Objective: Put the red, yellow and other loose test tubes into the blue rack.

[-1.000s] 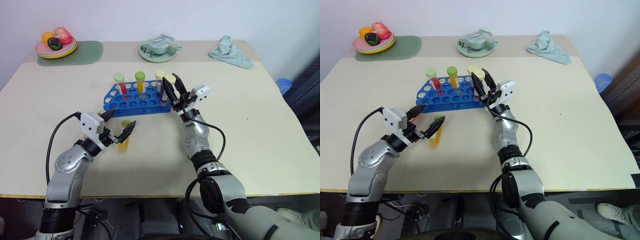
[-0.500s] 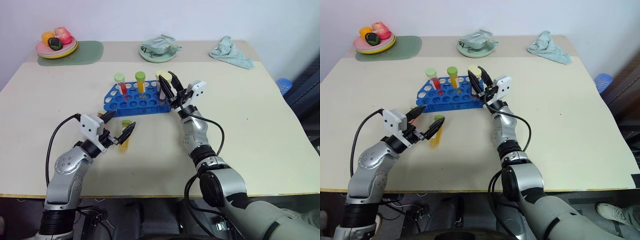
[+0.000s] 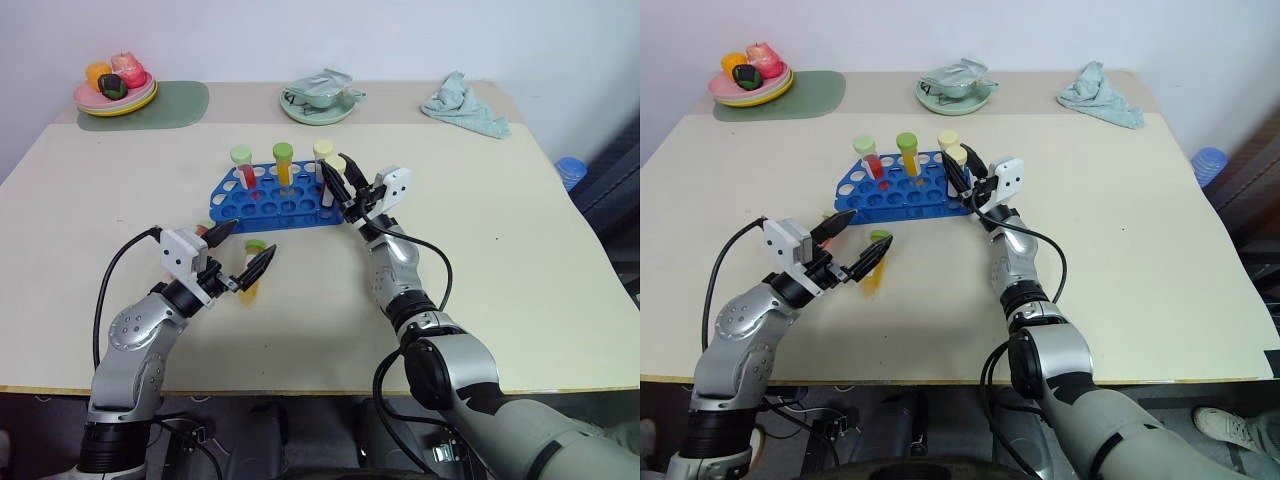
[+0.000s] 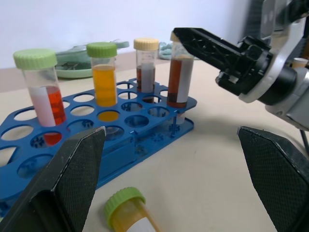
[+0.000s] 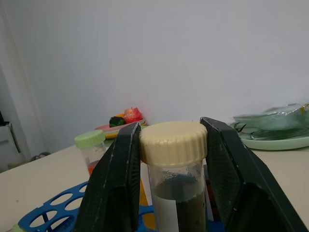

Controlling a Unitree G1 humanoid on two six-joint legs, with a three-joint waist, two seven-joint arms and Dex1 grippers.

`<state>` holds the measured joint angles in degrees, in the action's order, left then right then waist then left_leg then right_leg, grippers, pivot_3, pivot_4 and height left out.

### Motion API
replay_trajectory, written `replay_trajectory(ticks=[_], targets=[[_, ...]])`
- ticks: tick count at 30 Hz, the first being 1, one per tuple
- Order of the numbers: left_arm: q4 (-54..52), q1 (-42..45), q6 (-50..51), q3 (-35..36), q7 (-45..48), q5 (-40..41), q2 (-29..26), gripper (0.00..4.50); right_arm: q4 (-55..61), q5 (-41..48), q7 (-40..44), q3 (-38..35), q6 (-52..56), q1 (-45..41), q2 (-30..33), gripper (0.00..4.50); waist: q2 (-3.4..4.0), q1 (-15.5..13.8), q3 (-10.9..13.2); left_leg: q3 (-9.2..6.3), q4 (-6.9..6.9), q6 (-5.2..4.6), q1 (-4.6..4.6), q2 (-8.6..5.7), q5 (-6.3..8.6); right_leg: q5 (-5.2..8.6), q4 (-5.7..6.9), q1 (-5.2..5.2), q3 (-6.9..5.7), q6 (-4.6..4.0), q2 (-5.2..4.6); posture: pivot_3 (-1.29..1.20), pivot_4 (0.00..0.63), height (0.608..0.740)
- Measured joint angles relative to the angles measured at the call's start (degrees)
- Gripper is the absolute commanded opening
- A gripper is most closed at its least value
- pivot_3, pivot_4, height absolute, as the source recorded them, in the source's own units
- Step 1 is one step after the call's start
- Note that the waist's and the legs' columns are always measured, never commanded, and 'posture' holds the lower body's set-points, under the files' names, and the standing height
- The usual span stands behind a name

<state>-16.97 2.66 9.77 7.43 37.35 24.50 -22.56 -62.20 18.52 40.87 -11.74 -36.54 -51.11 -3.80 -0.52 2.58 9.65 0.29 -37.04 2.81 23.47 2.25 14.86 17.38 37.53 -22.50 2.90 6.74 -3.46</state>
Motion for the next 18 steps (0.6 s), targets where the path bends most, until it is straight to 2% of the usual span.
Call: replay_trajectory(ticks=[3, 7, 9, 10, 18], targets=[[-0.22, -0.04, 0.13, 0.0, 0.7, 0.11, -0.4, 4.5, 0.0, -1.31, -0.28, 0.32, -0.18, 0.13, 0.38, 1.49, 0.0, -0.01, 0.0, 0.0, 0.0, 0.0, 0.0, 0.0, 0.0, 0.0, 0.0, 0.0, 0.0, 0.0, 0.0, 0.0, 0.15, 0.74], [-0.68, -0.09, 0.73, 0.0, 1.04, 0.72, -0.46, 4.5, 0.0, -2.76, -1.34, 0.95, -0.72, 0.74, 0.65, 3.13, 0.0, 0.0, 0.0, 0.0, 0.0, 0.0, 0.0, 0.0, 0.0, 0.0, 0.0, 0.0, 0.0, 0.0, 0.0, 0.0, 0.15, 0.74], [-0.99, -0.11, 0.97, 0.0, 1.03, 0.78, -0.46, 4.5, 0.0, -3.75, -2.02, 1.19, -1.27, 1.22, 1.1, 4.15, 0.0, 0.03, 0.0, 0.0, 0.0, 0.0, 0.0, 0.0, 0.0, 0.0, 0.0, 0.0, 0.0, 0.0, 0.0, 0.0, 0.15, 0.74], [-1.15, -0.14, 1.0, 0.0, 1.02, 0.78, -0.46, 4.5, 0.0, -4.18, -2.66, 1.31, -1.48, 1.42, 1.22, 4.46, 0.0, 0.04, 0.0, 0.0, 0.0, 0.0, 0.0, 0.0, 0.0, 0.0, 0.0, 0.0, 0.0, 0.0, 0.0, 0.0, 0.15, 0.74], [-1.51, -0.92, 2.25, -1.45, 0.92, 0.93, -0.47, 4.5, 6.44, -8.31, -8.18, 3.77, 0.23, 3.75, 3.04, 4.46, 0.0, 0.01, 0.0, -0.01, 0.01, 0.0, 0.0, 0.0, 0.0, 0.0, 0.0, -0.02, 0.01, 0.0, 0.0, 0.0, 0.15, 0.74]])
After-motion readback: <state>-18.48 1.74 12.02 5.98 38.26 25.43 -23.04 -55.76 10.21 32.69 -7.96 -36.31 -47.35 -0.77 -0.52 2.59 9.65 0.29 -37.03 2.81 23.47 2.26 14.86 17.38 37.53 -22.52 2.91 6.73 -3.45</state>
